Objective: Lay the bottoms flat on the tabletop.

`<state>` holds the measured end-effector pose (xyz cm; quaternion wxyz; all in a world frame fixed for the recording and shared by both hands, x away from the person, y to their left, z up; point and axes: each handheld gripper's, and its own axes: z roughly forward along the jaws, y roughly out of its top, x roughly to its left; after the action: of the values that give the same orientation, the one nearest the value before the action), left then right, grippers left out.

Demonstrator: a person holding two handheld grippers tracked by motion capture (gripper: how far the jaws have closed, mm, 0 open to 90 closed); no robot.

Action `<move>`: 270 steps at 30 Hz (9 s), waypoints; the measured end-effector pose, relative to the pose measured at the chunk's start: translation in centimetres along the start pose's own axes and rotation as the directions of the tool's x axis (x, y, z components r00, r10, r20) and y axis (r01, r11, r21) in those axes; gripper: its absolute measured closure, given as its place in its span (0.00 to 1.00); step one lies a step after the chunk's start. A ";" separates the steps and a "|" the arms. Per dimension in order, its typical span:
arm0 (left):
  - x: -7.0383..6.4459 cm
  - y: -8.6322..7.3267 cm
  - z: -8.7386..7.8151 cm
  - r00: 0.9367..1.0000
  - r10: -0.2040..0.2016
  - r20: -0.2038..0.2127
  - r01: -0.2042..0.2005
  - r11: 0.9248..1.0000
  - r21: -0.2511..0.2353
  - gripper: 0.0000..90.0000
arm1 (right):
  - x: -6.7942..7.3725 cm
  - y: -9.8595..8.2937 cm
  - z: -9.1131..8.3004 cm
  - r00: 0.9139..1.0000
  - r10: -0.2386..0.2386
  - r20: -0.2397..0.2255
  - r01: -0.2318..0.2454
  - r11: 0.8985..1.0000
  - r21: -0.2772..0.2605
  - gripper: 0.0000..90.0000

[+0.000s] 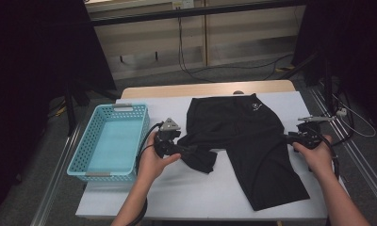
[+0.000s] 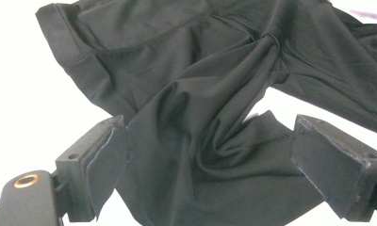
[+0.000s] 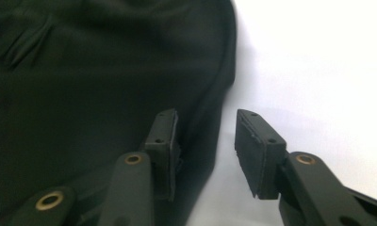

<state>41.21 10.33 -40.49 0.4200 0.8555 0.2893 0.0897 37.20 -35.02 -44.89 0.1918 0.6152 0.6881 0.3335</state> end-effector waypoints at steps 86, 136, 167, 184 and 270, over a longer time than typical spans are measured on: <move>-0.6 0.7 -0.8 1.000 0.024 0.003 -0.024 0.999 -0.024 0.14 | 15.2 -5.1 -2.0 0.875 -0.385 -0.294 0.411 0.911 0.030 1.00; -0.6 0.8 -1.1 1.000 0.013 0.007 -0.013 1.000 -0.027 0.13 | 9.4 -5.9 -6.6 0.941 -0.308 -0.137 0.311 0.950 0.003 0.56; -0.9 1.0 -0.3 0.999 0.018 0.031 -0.017 1.000 -0.019 0.13 | -0.6 -6.9 -7.9 0.993 -0.115 0.019 0.114 0.992 0.055 0.96; -1.2 1.2 -0.4 0.999 0.027 0.029 -0.026 0.999 -0.021 0.13 | 5.3 -7.3 -8.4 0.970 -0.228 -0.085 0.230 0.973 0.008 0.54; -0.9 1.3 -0.5 0.999 0.026 0.026 -0.025 1.000 -0.019 0.13 | 3.3 -8.3 -9.0 0.964 -0.260 0.057 0.256 0.964 0.067 0.62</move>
<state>40.80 9.51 -39.15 0.4303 0.8564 0.2719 0.0864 24.64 -34.00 -43.81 0.2379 0.5364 0.7651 0.2650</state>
